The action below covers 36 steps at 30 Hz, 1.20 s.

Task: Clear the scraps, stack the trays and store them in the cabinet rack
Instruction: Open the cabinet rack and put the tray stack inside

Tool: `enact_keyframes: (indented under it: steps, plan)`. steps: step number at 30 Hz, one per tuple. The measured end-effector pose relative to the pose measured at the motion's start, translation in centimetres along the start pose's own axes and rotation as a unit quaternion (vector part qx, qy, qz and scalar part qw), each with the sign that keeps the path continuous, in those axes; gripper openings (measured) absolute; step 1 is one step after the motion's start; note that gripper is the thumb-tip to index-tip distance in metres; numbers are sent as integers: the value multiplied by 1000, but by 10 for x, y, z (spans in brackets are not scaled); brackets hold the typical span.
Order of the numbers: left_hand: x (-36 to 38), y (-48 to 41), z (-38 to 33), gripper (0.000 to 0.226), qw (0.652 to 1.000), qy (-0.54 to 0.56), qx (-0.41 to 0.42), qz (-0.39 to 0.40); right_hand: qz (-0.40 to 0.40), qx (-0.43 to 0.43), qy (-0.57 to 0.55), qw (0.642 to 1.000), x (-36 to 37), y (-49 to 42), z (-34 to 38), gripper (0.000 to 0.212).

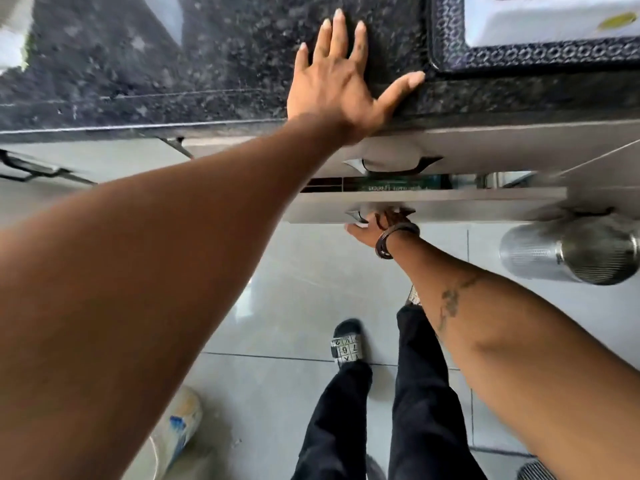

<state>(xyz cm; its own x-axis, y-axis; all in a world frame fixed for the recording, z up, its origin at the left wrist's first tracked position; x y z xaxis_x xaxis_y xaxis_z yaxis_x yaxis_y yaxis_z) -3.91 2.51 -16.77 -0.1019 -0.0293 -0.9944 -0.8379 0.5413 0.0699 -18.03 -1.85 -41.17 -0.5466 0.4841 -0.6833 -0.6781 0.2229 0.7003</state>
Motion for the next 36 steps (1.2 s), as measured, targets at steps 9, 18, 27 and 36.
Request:
enact_keyframes:
  steps: [9,18,27,36]
  plan:
    - [-4,4,-4,109,999,-4,-3,36,196,49,-16,979,122,158,-31,98]
    - [-5,3,-7,114,997,16,-14,81,301,9,83,950,110,214,-37,88]
    - [-35,-37,-13,95,875,401,-265,53,-431,215,-396,782,-291,220,-237,58]
    - [-39,-92,-61,53,795,533,-285,47,-235,185,-489,819,-417,79,-280,77]
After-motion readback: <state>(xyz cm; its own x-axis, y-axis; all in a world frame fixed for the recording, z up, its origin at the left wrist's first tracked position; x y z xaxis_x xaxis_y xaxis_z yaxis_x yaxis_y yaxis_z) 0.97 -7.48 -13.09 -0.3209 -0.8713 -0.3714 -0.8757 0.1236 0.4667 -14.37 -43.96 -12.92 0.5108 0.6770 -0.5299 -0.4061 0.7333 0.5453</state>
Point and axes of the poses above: each hand's wrist, its own y-axis away from the middle knuckle, its own x-axis out of the palm, z = x × y, the point moved 7 cm from there along -y, towards the middle knuckle, and after that the axes turned 5 degrees about x, right-handed, at the moved point
